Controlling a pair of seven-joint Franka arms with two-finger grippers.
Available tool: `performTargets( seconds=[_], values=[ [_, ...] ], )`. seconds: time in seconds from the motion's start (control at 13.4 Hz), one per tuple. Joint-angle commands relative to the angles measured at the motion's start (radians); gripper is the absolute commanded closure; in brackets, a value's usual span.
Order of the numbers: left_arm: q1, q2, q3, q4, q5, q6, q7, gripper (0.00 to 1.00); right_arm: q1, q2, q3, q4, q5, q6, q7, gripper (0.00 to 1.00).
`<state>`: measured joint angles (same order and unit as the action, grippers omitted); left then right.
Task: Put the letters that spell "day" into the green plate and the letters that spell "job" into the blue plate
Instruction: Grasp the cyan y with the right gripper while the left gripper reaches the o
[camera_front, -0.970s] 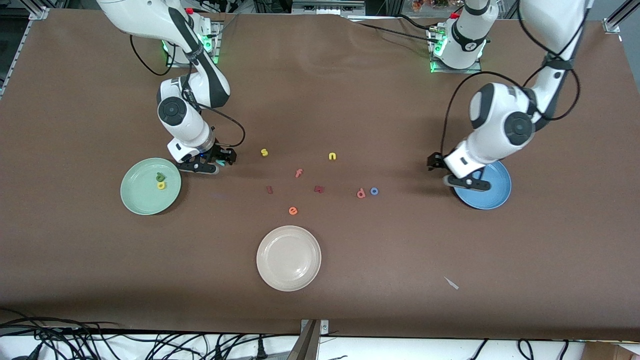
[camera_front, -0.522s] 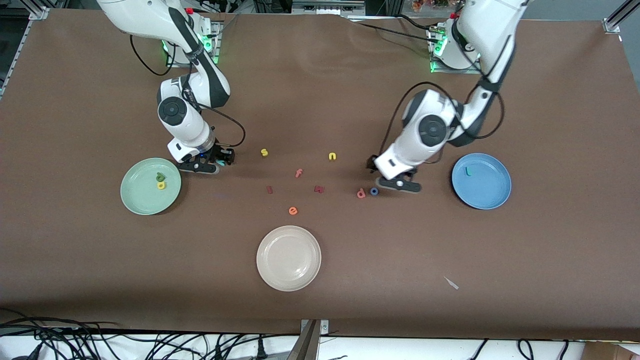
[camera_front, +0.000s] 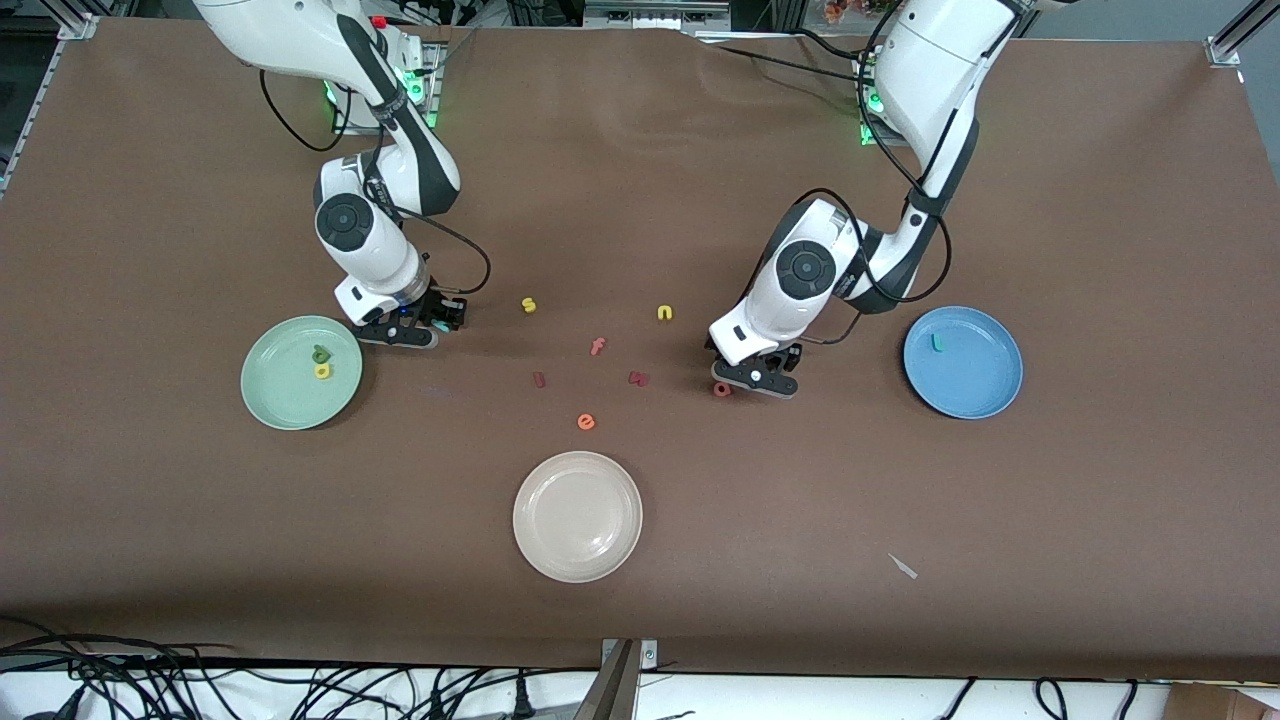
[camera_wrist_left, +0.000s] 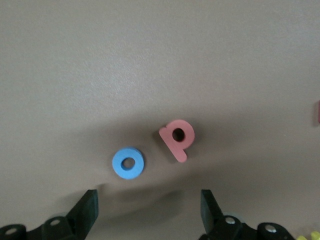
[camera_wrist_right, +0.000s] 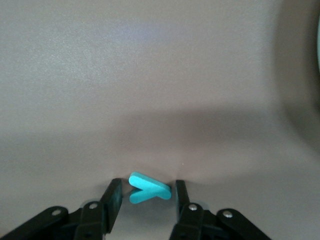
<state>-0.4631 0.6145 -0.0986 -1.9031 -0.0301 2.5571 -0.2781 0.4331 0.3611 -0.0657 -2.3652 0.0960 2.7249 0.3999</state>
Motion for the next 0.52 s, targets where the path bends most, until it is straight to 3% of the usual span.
performTargets(
  seconds=[0.0,0.37,0.45],
  values=[
    [-0.009,0.031,0.013,0.024,0.038,0.026,0.005,0.1,0.001,-0.001,0.001,-0.003,-0.01,0.013,0.019,0.54],
    [-0.009,0.048,0.013,0.024,0.108,0.06,0.005,0.15,0.001,0.001,0.001,-0.003,-0.01,0.013,0.019,0.61],
    [-0.009,0.048,0.013,0.024,0.108,0.06,0.005,0.22,0.001,0.001,0.001,-0.003,-0.01,0.013,0.019,0.61]
  ],
)
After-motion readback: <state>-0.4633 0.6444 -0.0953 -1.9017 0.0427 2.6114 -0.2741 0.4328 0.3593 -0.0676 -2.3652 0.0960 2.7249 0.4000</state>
